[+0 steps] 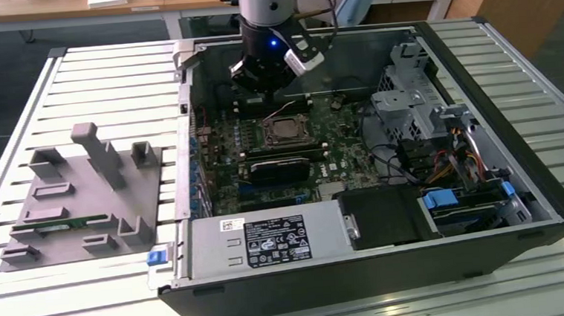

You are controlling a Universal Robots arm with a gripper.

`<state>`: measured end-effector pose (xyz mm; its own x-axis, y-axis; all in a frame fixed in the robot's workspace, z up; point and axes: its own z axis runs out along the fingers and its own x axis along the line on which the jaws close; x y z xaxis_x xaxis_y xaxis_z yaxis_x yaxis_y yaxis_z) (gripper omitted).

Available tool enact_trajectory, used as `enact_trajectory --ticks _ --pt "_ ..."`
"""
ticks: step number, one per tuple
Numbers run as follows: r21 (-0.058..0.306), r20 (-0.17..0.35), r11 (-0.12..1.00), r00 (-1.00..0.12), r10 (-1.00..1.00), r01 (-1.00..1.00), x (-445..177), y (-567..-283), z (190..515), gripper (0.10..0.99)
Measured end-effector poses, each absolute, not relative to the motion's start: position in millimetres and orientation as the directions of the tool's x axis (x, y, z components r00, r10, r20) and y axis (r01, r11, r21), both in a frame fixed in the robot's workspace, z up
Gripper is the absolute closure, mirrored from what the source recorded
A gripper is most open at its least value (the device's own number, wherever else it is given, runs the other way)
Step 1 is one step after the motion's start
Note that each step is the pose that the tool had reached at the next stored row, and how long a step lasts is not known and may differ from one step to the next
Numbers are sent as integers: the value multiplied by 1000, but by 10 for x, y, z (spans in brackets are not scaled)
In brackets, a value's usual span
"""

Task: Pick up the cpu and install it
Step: 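Install the first cpu locking lever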

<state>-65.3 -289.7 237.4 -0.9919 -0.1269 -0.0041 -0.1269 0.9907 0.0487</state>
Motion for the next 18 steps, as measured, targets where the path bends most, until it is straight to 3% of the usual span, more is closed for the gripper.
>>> enact_trajectory --ticks 18 --pt "49 -4 997 -998 -62 -62 -629 -2896 2324 980"
